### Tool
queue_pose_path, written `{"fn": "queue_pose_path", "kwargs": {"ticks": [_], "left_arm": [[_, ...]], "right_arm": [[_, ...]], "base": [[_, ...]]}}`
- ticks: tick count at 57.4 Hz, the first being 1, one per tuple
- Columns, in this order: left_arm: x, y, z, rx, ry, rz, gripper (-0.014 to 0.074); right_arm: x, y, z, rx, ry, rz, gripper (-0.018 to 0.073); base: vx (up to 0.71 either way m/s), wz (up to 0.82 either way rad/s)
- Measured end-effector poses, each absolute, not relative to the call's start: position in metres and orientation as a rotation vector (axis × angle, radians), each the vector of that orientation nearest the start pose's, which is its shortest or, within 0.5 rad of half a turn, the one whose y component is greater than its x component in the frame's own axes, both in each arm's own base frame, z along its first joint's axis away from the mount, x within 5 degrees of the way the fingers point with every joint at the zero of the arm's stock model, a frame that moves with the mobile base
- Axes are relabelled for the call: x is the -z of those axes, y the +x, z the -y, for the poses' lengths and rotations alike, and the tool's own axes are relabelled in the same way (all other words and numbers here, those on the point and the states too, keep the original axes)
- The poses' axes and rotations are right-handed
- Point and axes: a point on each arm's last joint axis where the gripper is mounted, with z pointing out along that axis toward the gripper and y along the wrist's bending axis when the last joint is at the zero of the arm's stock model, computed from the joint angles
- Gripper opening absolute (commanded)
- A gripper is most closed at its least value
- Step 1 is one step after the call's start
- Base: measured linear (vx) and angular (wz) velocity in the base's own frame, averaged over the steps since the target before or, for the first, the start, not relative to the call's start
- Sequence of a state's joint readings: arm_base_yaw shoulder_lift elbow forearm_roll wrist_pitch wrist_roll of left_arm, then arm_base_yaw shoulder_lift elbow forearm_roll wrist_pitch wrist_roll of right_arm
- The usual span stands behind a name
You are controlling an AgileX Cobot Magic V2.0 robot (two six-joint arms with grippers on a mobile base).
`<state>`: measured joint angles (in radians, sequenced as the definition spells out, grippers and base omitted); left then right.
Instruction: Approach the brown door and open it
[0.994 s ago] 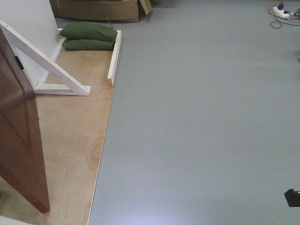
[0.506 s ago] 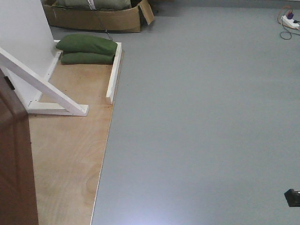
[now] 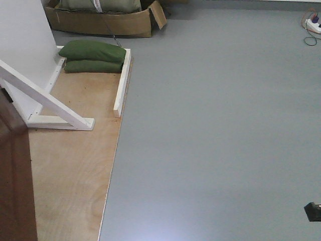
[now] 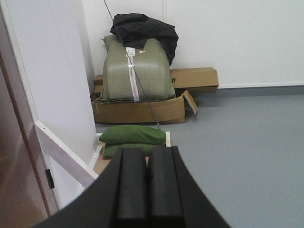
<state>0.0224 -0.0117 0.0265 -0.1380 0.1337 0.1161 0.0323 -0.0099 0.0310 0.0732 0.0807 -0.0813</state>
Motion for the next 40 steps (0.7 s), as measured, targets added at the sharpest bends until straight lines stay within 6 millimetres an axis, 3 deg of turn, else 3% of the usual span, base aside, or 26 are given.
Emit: {"fn": "queue_pose_path", "kwargs": {"ticks": [34,40], "left_arm": [[-0.194,0.057,0.000,0.012,-0.022,-1.617,-0.0003],[-0.212,0.055,-0.001,0.003,-0.025,-1.517,-0.0003]], "right_arm": [[-0.196,0.057,-0.002,-0.023,-0.037,-1.585,0.0000],[-0.196,0.057,-0.002,-0.023,-0.037,-1.585,0.0000]], "base": [[0.00,0.00],[0.00,0.00]]}}
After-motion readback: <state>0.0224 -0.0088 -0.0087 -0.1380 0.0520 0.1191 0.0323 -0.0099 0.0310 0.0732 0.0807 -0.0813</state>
